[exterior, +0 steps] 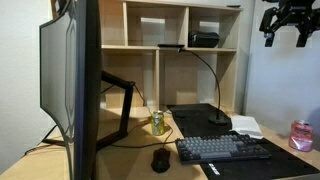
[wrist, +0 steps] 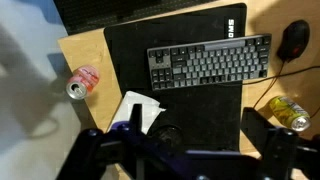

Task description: Place the pink soda can next to the yellow one

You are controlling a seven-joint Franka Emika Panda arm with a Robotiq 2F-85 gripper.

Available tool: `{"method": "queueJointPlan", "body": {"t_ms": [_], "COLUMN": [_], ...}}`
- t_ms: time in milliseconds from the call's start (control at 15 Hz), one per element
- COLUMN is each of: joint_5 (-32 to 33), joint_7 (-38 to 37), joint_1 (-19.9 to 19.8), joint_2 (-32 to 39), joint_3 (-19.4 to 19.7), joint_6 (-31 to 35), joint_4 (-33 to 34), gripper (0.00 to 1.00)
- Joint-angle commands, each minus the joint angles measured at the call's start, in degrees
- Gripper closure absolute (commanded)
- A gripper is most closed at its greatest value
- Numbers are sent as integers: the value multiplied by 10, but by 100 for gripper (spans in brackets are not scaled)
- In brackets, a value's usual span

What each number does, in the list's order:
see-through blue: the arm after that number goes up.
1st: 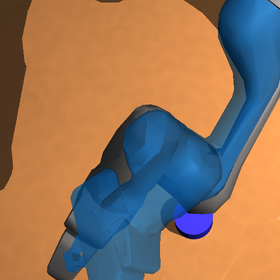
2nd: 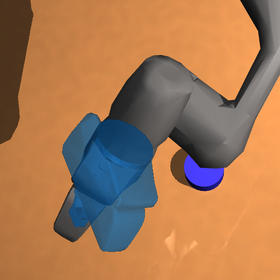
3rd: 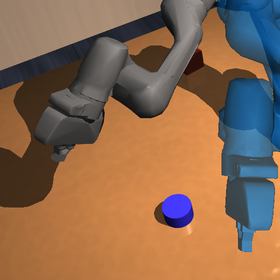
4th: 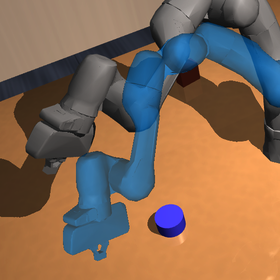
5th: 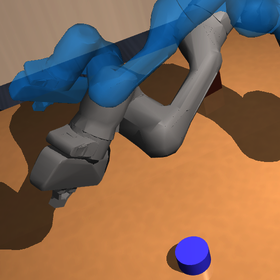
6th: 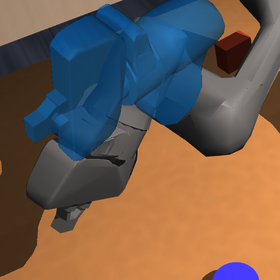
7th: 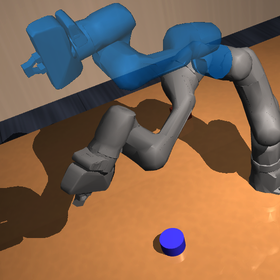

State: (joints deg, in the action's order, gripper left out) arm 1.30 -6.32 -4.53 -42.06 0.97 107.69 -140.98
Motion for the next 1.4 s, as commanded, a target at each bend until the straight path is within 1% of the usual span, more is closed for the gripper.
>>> {"method": "queueJointPlan", "body": {"t_ms": [0,67,133,200,400,600,667,733,867,1000,1067,1133,1200,1333], "joint_5": [0,4,14,22,57,78,80,70,73,73,96,114,116,100], "joint_7": [0,-20,-50,-77,-116,-134,-148,-127,-129,-135,-156,-201,-236,-286], "joint_1": [0,-8,-24,-41,-88,-143,-156,-134,-152,-153,-159,-170,-175,-178], "joint_2": [0,3,23,50,111,185,204,160,192,201,207,234,255,293], "joint_3": [0,-7,-13,-9,23,72,80,69,89,89,78,69,71,89], "joint_6": [-1,19,35,58,136,179,182,172,182,182,194,210,211,229], "joint_4": [1,-7,-9,-12,-20,0,11,-16,-2,5,-1,-2,0,0], "gripper": [0,0,0,0,0,0,0,0,0,0,0,0,0,0]}}
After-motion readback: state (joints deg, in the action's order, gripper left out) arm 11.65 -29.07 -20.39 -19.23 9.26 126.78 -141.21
